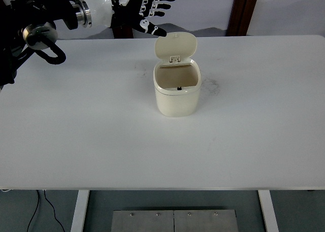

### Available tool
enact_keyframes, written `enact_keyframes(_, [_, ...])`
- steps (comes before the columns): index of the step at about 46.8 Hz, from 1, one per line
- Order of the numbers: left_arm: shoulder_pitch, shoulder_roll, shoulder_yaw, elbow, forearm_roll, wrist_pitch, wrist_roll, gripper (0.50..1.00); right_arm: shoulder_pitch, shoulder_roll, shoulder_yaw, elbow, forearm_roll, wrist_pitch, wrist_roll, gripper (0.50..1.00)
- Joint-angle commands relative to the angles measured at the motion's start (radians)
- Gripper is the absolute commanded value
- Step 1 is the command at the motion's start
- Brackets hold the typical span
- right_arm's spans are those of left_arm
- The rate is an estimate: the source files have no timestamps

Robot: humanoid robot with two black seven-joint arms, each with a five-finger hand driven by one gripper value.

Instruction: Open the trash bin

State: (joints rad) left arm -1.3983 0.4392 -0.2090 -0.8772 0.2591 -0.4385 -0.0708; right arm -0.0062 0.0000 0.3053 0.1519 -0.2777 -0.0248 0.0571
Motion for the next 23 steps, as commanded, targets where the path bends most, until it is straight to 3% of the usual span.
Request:
enact_keyframes(1, [0.013, 0.023, -0.019, 0.046, -0.081, 0.000, 0.000, 1.000, 0.000, 0.000, 0.000, 0.000, 0.000, 0.000, 0.000, 0.991])
enact_keyframes(12, [0.100, 0.075, -0.082, 0.182, -0.299, -0.005, -0.001, 1.000, 0.000, 0.000, 0.000, 0.000, 0.000, 0.000, 0.000, 0.991])
enact_keyframes(23, [0.245, 0.098, -0.205, 0.271, -0.382, -0.009, -0.004, 1.000, 0.000, 0.000, 0.000, 0.000, 0.000, 0.000, 0.000, 0.993])
